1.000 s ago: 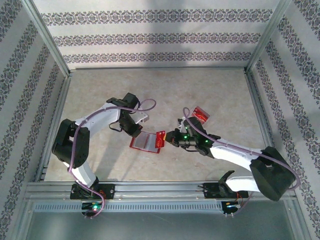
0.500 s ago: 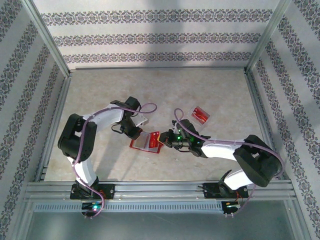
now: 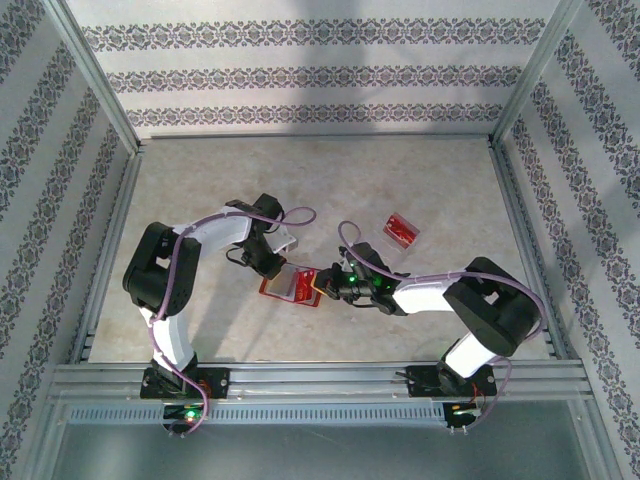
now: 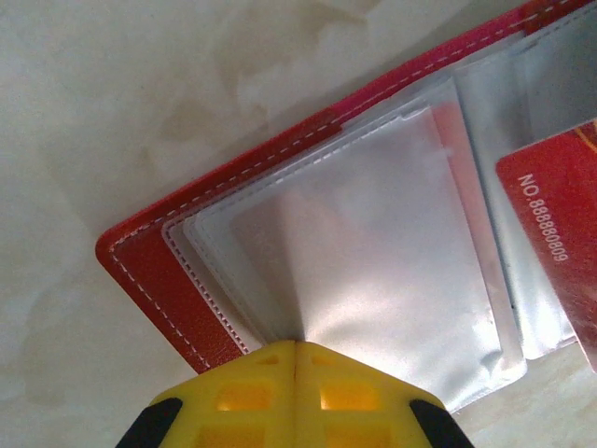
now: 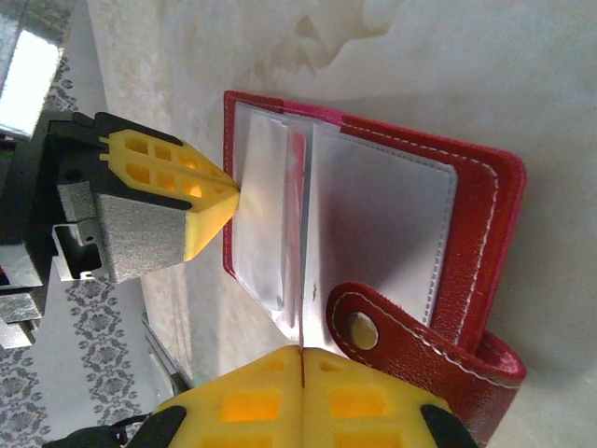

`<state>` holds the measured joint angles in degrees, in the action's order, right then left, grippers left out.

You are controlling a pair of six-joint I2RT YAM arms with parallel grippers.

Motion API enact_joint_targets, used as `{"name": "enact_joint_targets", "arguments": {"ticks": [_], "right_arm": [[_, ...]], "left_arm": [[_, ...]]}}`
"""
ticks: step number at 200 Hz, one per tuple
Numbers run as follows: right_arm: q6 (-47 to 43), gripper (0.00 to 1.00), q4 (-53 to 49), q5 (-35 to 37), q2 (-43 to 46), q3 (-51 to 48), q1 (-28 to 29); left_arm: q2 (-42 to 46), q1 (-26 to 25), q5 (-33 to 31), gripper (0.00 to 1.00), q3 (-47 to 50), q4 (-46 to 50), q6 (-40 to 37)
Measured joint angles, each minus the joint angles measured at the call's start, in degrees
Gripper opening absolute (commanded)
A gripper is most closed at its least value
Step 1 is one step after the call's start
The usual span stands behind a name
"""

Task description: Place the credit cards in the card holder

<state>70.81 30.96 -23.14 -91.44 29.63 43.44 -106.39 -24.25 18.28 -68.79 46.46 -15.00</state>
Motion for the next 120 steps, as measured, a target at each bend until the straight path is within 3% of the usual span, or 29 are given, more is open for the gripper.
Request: {"name": "enact_joint_targets", "arguments": {"ticks": [120], "right_arm": [[1.05, 0.00, 4.70, -0.92, -3.89, 0.31, 0.28]], "left_arm": [[-0.02, 0.00, 0.04, 0.00, -0.02, 0.00, 0.02]]}}
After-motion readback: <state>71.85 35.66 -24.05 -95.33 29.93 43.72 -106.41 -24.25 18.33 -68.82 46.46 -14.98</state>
